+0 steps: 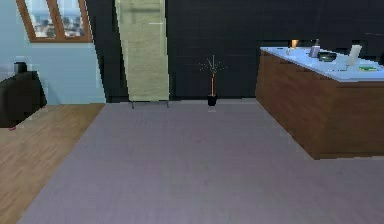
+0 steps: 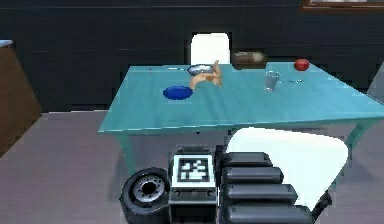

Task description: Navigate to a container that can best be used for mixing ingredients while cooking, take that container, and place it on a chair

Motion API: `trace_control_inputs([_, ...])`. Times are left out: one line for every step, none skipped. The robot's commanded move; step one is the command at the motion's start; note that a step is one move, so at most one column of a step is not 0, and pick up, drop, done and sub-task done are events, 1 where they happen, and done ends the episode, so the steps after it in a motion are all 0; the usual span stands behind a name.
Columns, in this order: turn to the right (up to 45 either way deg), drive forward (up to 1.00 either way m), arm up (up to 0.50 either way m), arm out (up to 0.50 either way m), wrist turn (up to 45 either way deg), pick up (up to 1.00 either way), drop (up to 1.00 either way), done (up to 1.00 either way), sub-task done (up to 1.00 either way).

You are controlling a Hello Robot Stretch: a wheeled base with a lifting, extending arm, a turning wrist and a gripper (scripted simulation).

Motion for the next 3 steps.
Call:
trace_control_inputs([18.0,0.00,0.00,0.00,0.0,0.00,0.00,0.00,0.00])
trace_control_inputs([0.0,0.00,0.00,0.48,0.0,0.00,0.00,0.00,0.00])
trace_control_inputs([0.0,0.00,0.00,0.00,45.0,0.00,0.00,0.00,0.00])
